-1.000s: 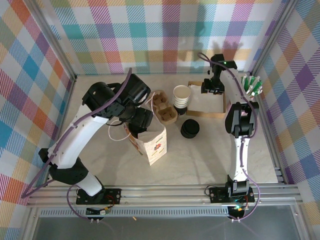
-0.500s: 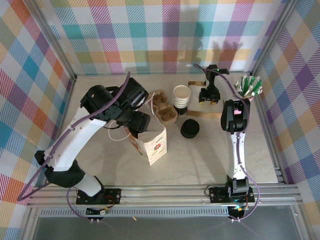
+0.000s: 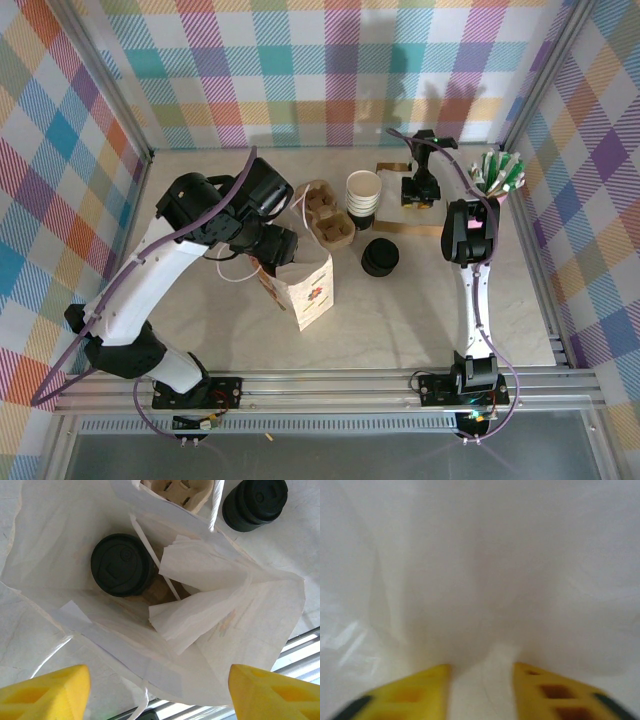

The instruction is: Pack the takeout coffee

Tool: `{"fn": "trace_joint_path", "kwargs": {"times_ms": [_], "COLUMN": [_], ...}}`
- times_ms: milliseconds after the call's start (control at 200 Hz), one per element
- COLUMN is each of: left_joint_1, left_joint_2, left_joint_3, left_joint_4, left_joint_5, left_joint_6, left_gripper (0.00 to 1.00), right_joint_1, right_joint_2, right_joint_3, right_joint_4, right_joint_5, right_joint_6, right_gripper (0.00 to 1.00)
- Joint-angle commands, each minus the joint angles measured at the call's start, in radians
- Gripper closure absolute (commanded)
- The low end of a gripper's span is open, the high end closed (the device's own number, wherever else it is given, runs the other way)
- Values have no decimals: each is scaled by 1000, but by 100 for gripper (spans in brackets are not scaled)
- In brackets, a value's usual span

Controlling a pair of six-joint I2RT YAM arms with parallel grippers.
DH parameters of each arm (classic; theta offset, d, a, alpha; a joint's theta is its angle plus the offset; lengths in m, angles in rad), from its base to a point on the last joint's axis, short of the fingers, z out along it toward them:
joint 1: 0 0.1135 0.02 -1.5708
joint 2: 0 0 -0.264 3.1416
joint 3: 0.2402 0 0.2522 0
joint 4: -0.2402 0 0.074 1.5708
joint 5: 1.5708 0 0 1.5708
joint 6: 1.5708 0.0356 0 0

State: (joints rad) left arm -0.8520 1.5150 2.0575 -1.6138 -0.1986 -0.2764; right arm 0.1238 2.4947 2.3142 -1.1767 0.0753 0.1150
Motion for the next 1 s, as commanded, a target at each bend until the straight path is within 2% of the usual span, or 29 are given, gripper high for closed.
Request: {"fn": "trace_joint_path", "kwargs": {"times_ms": [0,85,185,235,320,385,450,540,605,820,930,995], "left_joint_1": [8,8,8,8,8,8,8,8,8,8,8,8], "left_joint_2": [-29,-31,-40,-45,-47,-44,-40,-42,-44,-49,-51,-51], "left_joint_3": [-21,-23,-24,-24,-22,-19,-18,-18,-20,-19,-17,-16], "left_joint_4": [-43,-44,-43,-41,-44,-48,-51,-52,-52,-60,-58,-58], "left_joint_5": [19,30,32,30,21,20,20,19,20,23,22,21], "left_joint_6": [-4,-13,-20,-20,-18,-14,-13,-12,-13,-13,-12,-8], "left_gripper": [27,28,28,27,28,28,27,28,28,28,28,28], "right_joint_1": [4,6,9,11,11,11,11,11,11,11,11,11], "right_joint_2": [-41,5,52,59,58,52,53,63,77,85,56,35], "right_joint_3": [24,67,105,102,94,86,87,97,105,87,77,81], "right_joint_4": [13,-9,-36,-39,-38,-34,-31,-36,-47,-58,-46,-39], "right_joint_5": [10,15,15,11,5,3,10,4,-2,-22,-26,-17], "right_joint_6": [-10,-9,-4,0,5,3,1,-2,-5,2,2,2], "right_gripper": [35,31,32,37,53,57,54,33,33,66,87,90]}}
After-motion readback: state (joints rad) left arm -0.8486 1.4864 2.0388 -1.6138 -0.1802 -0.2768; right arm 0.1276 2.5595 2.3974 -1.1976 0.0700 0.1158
